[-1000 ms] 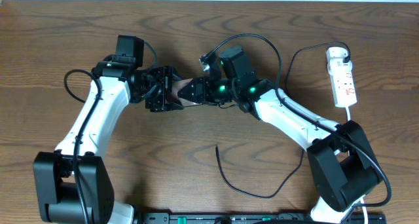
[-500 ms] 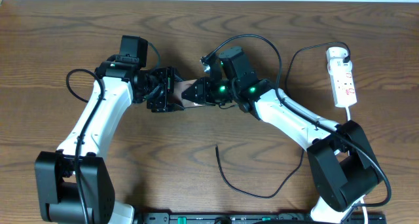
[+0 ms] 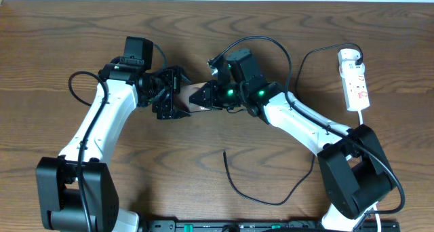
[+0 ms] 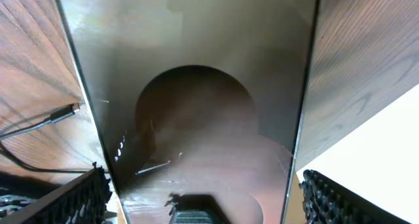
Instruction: Plug charger to phone and switch on socket
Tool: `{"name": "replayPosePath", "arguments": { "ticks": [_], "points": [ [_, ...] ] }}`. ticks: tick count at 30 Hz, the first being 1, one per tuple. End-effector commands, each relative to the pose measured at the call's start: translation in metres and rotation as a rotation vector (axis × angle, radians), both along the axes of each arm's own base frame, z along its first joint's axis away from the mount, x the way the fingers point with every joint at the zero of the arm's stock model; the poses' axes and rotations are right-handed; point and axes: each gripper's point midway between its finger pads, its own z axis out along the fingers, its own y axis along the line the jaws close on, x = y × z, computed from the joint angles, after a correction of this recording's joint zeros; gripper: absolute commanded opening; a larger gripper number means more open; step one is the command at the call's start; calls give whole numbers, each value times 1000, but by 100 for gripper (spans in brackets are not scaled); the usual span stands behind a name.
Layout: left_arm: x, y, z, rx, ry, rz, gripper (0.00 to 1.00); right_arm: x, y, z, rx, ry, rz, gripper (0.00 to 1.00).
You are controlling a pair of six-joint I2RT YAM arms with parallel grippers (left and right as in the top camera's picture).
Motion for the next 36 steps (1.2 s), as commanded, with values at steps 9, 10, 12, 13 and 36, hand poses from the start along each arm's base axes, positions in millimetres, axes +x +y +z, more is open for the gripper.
{"name": "replayPosePath", "arguments": {
  "ticks": [9,10,12,13,36],
  "points": [
    [4,-3,15,1,-78,-58,91,12,-3,1,-4,-17,-30,1],
    [4,-5,16,-9,-90,-75,91,17,-7,0,-12,-24,-47,1],
    [7,-7,20,-23,-135,-116,91,28,-17,-3,-39,-45,-89,1],
    [10,-10,23,-32,-178,-150,91,34,-23,-5,-57,-52,-117,1],
    [118,-9,130,49,-1083,-326,92,148,-122,95,512,325,-612,1]
  ]
}}
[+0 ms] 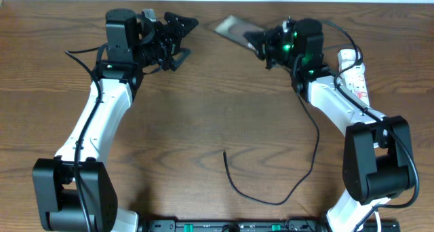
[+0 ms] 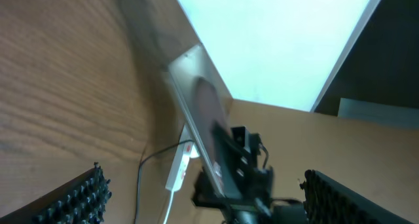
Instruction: Plug charger to phone and switch on socket
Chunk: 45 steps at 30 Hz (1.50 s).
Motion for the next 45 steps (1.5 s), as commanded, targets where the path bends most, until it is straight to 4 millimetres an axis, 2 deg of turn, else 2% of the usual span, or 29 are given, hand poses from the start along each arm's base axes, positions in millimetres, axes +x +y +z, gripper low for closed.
{"name": "replayPosePath", "arguments": {
  "ticks": [1,9,13,16,19,23,25,33,37,45],
  "points": [
    [6,6,17,17,-67,30,92,-15,21,36,180,43,118,1],
    [20,6,51,-19,-225,47,93,-29,48,56,239,4,192,1],
    [24,8,51,-13,-266,74,92,-37,65,81,296,-69,227,1],
    [24,9,45,-34,-279,91,92,-41,73,87,307,-93,243,1],
    [22,9,45,-72,-303,101,93,-44,76,87,307,-94,253,1],
    [18,14,27,-134,-283,148,93,-45,78,87,304,-100,259,1],
    [16,14,26,-151,-281,153,93,-47,81,87,301,-105,265,1],
    [17,16,39,-256,-260,189,92,-62,98,86,266,-148,329,1],
    [16,15,42,-262,-273,180,92,-73,112,75,224,-143,372,1],
    [17,16,42,-260,-273,186,92,-79,118,58,170,-119,398,1]
  ]
}}
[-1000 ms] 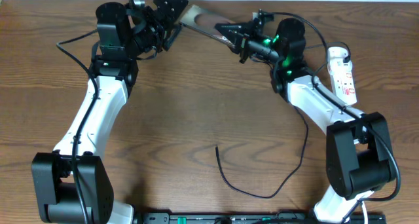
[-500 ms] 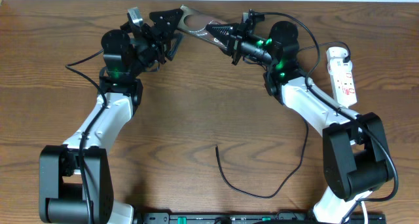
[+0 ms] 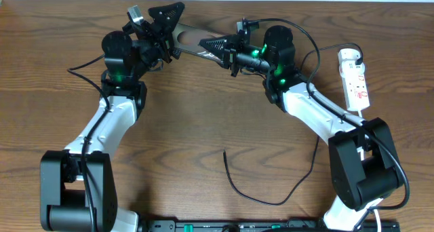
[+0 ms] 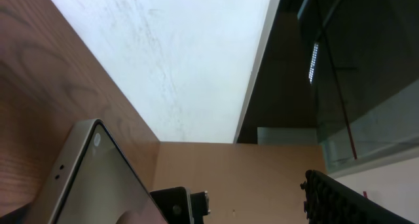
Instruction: Plug charger to phone and switch on socket
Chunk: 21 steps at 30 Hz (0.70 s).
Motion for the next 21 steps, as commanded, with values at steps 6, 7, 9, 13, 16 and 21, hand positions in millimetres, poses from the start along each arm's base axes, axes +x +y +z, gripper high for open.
{"name": "replayPosePath", "arguments": {
  "ticks": [6,7,9,13,16,21],
  "points": [
    [1,4,9,-8,-20,33,85,-12,10,10,-9,-68,66,1],
    [2,4,9,-8,-20,37,85,-12,10,10,-10,-70,66,1],
    [2,5,9,-8,-20,39,79,-13,11,10,-10,-71,67,1],
    [2,5,9,-8,-20,41,51,-14,11,8,-14,-71,75,1],
    [3,5,9,-9,-20,45,38,-16,13,6,-22,-64,80,1],
    [3,5,9,-9,-20,45,7,-17,14,3,-30,-62,85,1]
  ]
}}
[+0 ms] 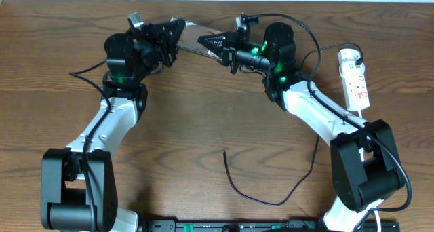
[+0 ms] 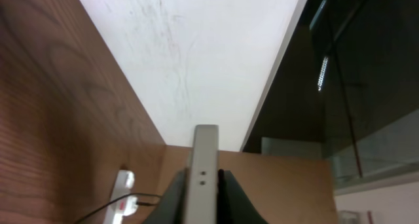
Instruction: Plug charger to phone and switch on socket
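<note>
The phone (image 1: 189,48) is held off the table at the back, between both arms. In the left wrist view it shows edge-on as a pale strip (image 2: 205,155) with two small holes. My left gripper (image 1: 171,36) is shut on it, its dark fingers (image 2: 175,196) pressed against both faces. My right gripper (image 1: 215,41) grips the phone's other end. The white socket strip (image 1: 354,77) lies at the right with the charger plugged in. The black cable's loose plug end (image 1: 225,153) rests on the table near the front middle.
The black charger cable (image 1: 271,201) loops across the front of the table and runs up past my right arm to the strip. The table's back edge (image 1: 203,0) is close behind both grippers. The strip also shows small in the left wrist view (image 2: 123,186).
My left gripper was open with the phone off to its lower left. Now the phone stands edge-on between its fingers and they are shut on it. The right gripper has stayed put.
The phone first lay flat mid-table between my open left fingers, with the right gripper at its end. Then the right gripper held it up at the back right, the left arm apart. Both grippers then met at the back, and now both grip the phone.
</note>
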Tool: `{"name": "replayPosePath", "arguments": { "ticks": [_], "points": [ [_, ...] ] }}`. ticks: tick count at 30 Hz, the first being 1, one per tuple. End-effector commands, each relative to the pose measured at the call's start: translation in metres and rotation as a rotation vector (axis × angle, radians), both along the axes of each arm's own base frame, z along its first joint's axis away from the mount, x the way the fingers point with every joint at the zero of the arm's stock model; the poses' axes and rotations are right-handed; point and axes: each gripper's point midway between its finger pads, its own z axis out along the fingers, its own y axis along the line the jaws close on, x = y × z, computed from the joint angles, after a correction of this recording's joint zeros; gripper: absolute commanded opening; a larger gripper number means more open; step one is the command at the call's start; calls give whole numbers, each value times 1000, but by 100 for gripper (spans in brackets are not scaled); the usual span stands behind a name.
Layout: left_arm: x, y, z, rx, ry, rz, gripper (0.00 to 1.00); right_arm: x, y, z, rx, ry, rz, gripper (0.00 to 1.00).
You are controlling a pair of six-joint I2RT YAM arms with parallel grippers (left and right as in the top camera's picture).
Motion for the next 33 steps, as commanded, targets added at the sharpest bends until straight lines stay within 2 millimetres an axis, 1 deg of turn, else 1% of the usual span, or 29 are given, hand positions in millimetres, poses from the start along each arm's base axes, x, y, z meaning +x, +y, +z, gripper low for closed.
{"name": "replayPosePath", "arguments": {
  "ticks": [1,10,11,12,14,15,16,21,23,25,27,28,29,31,32,33],
  "points": [
    [1,1,28,4,-86,11,7,-17,12,-10,-23,3,72,1],
    [1,1,28,4,-86,11,7,-18,14,-10,-23,3,75,2],
    [1,1,28,4,-86,11,7,-18,13,-10,-23,3,74,10],
    [1,1,28,4,-87,11,7,-17,13,-10,-24,3,72,24],
    [1,2,28,4,-87,13,7,-17,13,-10,-23,2,70,75],
    [1,2,28,4,-87,13,7,-17,13,-10,-23,2,69,97],
    [1,3,28,5,-87,15,7,-16,12,-10,-23,2,68,99],
    [3,11,28,8,-88,29,7,-14,10,-10,-24,2,58,99],
    [5,19,27,15,-92,38,7,-11,6,-10,-24,2,49,99],
    [7,37,27,19,-91,63,7,-7,1,-10,-24,2,37,99],
    [8,60,27,24,-93,84,7,-2,-6,-10,-25,-4,29,99],
    [8,79,27,31,-96,94,7,0,-10,-10,-31,-22,25,99],
    [6,93,26,36,-99,94,7,2,-14,-10,-37,-42,24,99],
    [-3,122,26,36,-98,71,8,6,-22,-10,-59,-107,20,99],
    [-12,138,26,37,-97,38,7,8,-26,-9,-80,-169,23,99],
    [-21,146,25,36,-95,0,7,8,-29,-10,-96,-216,33,99]
  ]
}}
